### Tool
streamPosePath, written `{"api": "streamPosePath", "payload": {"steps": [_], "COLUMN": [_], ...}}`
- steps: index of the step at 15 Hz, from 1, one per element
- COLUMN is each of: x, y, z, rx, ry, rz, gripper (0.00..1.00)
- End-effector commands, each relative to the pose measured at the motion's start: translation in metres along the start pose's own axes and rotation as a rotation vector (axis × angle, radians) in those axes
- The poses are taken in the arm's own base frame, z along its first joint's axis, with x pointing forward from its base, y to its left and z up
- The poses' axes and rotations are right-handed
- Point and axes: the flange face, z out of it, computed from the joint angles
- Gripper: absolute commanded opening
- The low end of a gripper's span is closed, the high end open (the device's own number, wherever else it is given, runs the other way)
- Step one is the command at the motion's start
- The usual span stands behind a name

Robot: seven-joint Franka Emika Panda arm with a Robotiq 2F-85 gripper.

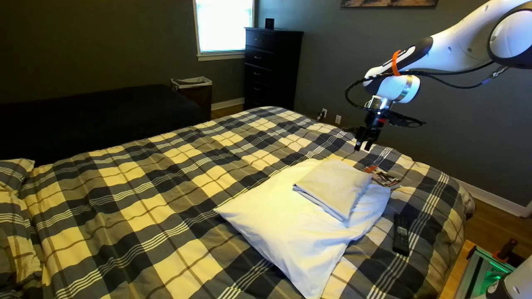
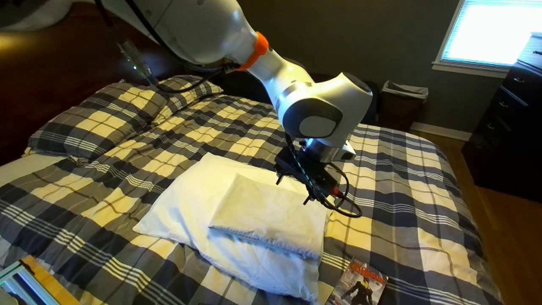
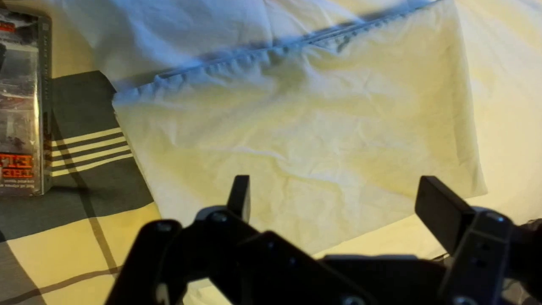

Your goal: Fold the pillowcase in half

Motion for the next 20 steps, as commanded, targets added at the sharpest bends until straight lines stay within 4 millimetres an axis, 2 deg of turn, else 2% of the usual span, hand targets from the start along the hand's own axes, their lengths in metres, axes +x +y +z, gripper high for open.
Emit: {"api": "streamPosePath", "payload": {"steps": [1, 14, 20], "x": [0.022, 0.047, 0.057], "y": [0.029, 0.106, 0.127], "z": [0.024, 0.074, 0.092], "rx": [0.041, 0.015, 0.008], "ry": [-0.002, -0.059, -0.065], "rz": [0.031, -0.005, -0.005], "gripper": [1.0, 1.0, 1.0]}}
